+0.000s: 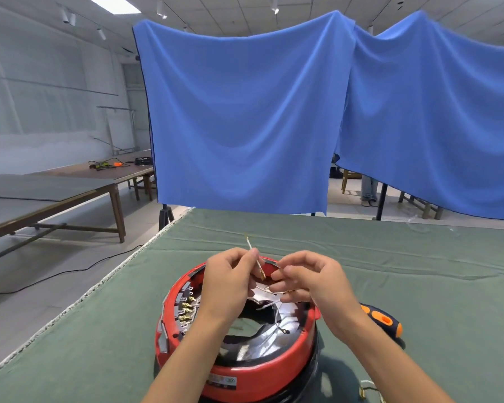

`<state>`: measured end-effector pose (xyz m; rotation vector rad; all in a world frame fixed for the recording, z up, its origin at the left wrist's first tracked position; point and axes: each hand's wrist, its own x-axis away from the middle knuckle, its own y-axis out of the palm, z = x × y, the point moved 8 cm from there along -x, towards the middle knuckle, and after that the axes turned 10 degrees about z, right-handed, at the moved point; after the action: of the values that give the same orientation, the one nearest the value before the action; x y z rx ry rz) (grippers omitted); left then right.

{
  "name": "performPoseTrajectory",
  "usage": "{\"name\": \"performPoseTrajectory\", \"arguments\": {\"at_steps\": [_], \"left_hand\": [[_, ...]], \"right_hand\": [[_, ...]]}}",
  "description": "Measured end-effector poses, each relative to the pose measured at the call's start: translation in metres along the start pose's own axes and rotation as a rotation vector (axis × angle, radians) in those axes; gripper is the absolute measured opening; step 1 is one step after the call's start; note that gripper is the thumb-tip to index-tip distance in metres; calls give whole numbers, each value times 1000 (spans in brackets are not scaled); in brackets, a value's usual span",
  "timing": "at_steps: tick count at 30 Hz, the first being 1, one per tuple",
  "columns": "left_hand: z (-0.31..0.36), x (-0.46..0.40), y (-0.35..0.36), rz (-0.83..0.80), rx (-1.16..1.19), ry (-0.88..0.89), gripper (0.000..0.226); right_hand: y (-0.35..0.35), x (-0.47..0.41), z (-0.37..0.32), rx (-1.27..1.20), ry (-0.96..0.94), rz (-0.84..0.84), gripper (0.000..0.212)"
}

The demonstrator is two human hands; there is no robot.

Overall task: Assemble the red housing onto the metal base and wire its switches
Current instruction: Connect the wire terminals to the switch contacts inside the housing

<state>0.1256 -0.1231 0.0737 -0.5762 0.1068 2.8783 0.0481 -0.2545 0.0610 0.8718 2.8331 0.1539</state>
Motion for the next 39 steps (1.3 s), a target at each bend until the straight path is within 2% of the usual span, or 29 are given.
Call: {"name": "performPoseTrajectory", "arguments": {"at_steps": [3,10,13,18,22,27,31,34,39], "left_hand": [[0,1,-2,5,66,-39,33],[6,3,-3,11,72,-12,29],[7,3,-7,44,58,26,28],[11,7,-5,33,-30,103,30],[11,6,-5,30,-31,93,32],[6,7,-3,19,-45,43,36],[3,9,2,-39,-36,-29,26],[5,13,5,-68,-108,11,17],[4,12,2,-55,-175,36,24]], "right_hand": [[-2,-5,1,30,16,-42,16],[28,-2,-2,164,-28,-274,15],[31,2,-2,214,-38,-309,23],[29,4,-2,207,-57,-341,20],[29,4,-2,194,-52,-370,19],[26,2,1,231,-54,-319,20],[17,-5,1,171,-52,-146,23],[15,-6,1,161,-70,-81,26],[17,-3,2,253,-115,-67,26]]}}
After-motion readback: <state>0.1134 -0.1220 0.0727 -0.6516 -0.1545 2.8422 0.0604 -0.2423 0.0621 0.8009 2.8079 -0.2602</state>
